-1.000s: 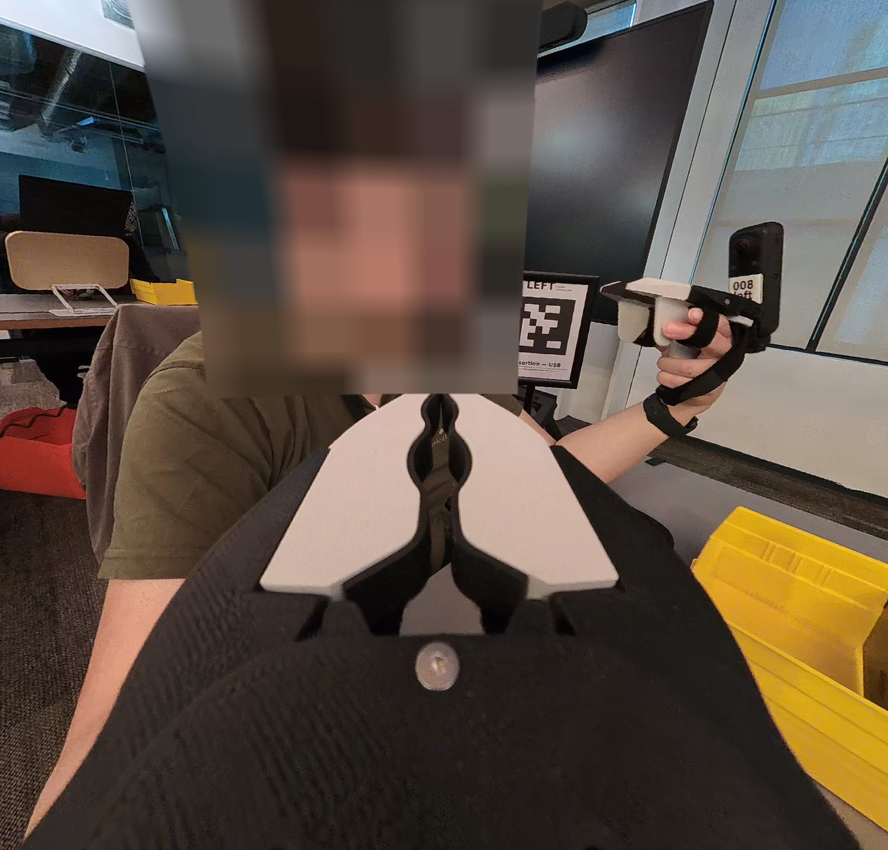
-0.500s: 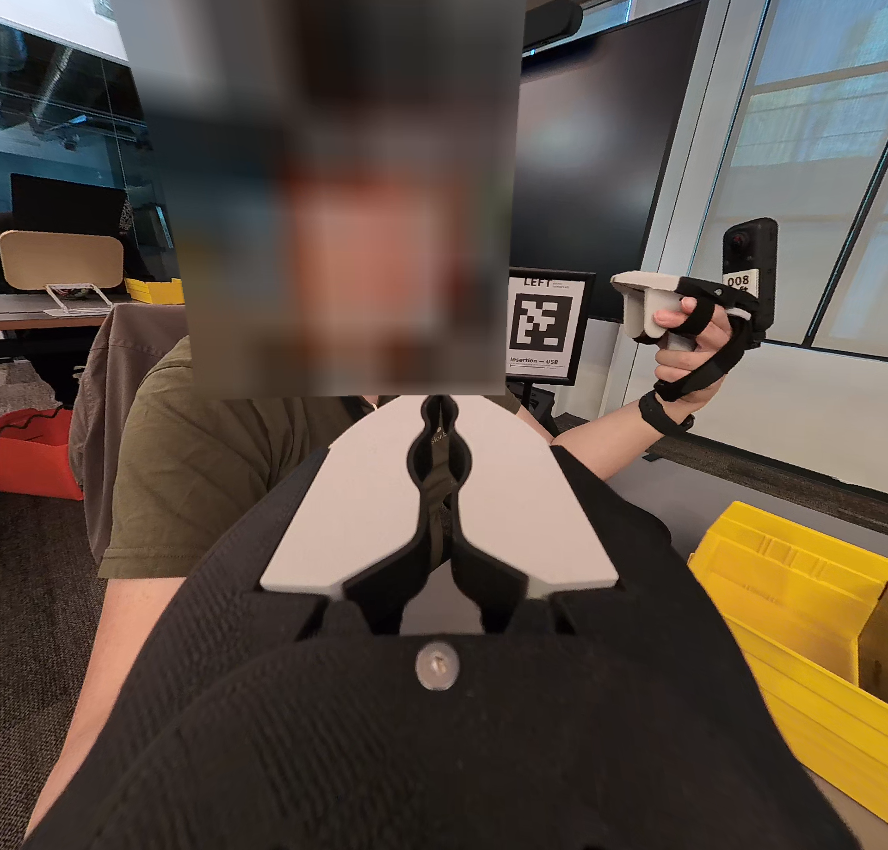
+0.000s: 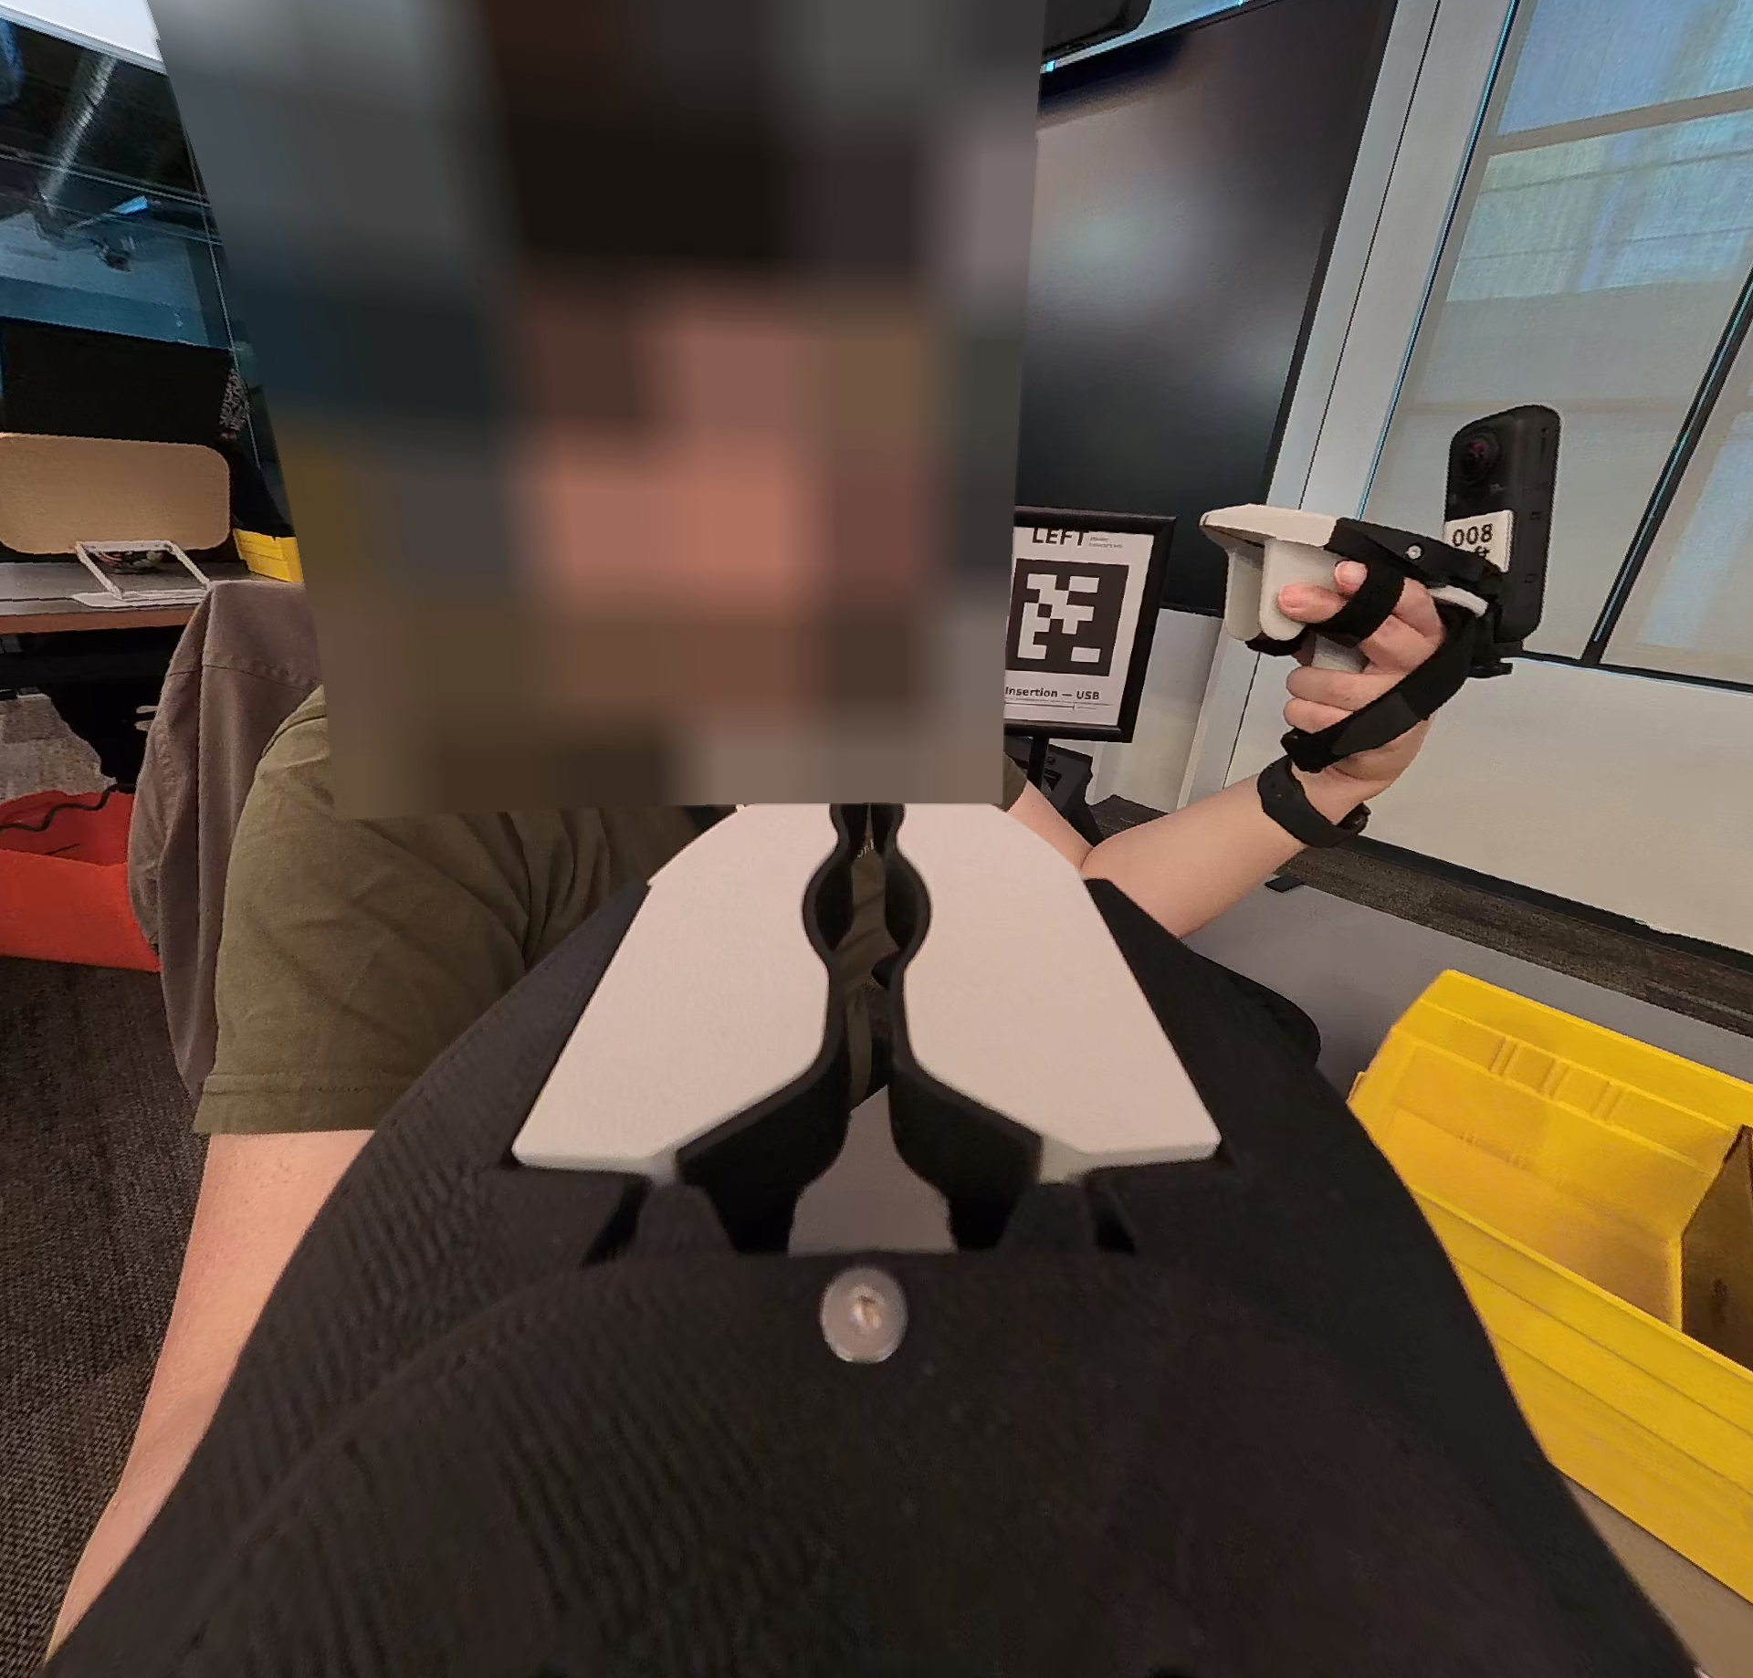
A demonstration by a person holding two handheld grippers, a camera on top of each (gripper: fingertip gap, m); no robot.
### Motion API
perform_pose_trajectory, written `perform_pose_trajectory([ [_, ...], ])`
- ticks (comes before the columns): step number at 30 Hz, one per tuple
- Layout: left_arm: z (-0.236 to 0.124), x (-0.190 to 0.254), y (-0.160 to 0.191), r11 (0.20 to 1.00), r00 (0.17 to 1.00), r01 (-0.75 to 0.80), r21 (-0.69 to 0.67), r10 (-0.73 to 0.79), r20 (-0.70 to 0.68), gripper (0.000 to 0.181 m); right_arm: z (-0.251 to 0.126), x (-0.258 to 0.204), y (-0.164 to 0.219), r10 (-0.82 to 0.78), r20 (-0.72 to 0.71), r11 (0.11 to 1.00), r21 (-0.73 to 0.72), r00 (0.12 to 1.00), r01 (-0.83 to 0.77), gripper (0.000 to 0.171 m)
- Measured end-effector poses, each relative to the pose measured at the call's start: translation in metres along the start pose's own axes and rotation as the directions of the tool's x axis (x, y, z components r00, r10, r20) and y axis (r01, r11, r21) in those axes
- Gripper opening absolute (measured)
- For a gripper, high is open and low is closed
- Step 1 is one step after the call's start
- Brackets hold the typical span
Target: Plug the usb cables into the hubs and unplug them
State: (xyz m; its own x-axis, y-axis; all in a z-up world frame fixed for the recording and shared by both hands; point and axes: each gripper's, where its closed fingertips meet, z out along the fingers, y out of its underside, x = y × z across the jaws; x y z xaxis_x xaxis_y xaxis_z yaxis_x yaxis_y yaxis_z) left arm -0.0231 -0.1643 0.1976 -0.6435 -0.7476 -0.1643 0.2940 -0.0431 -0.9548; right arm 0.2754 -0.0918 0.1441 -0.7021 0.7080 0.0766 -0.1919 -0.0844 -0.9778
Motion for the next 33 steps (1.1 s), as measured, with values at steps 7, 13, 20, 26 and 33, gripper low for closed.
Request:
perform_pose_trajectory([
  [7,0.000,-0.002,0.002,1.000,1.000,0.015,0.000,-0.015,-0.010,0.000,0.000,0.000,0.001,0.002,0.003,1.000,-0.007,1.000,-0.001,0.001],
  [13,0.000,-0.003,0.003,1.000,1.000,0.026,-0.002,-0.026,-0.011,0.000,0.001,-0.001,0.002,0.001,0.003,1.000,-0.013,1.000,-0.001,0.001],
  [20,0.002,0.003,0.003,0.998,0.996,0.058,0.001,-0.058,-0.062,0.021,0.001,0.001,0.005,0.008,-0.002,1.000,-0.030,1.000,-0.008,0.001],
  [26,0.000,-0.012,0.005,0.993,0.993,0.117,-0.003,-0.117,-0.003,0.000,0.001,0.003,0.006,0.011,-0.009,0.999,-0.030,1.000,-0.012,0.001],
  [33,-0.002,-0.011,0.015,0.973,0.969,0.227,-0.042,-0.230,-0.088,0.000,0.000,0.002,0.007,0.009,-0.007,0.999,-0.037,1.000,-0.009,0.001],
])
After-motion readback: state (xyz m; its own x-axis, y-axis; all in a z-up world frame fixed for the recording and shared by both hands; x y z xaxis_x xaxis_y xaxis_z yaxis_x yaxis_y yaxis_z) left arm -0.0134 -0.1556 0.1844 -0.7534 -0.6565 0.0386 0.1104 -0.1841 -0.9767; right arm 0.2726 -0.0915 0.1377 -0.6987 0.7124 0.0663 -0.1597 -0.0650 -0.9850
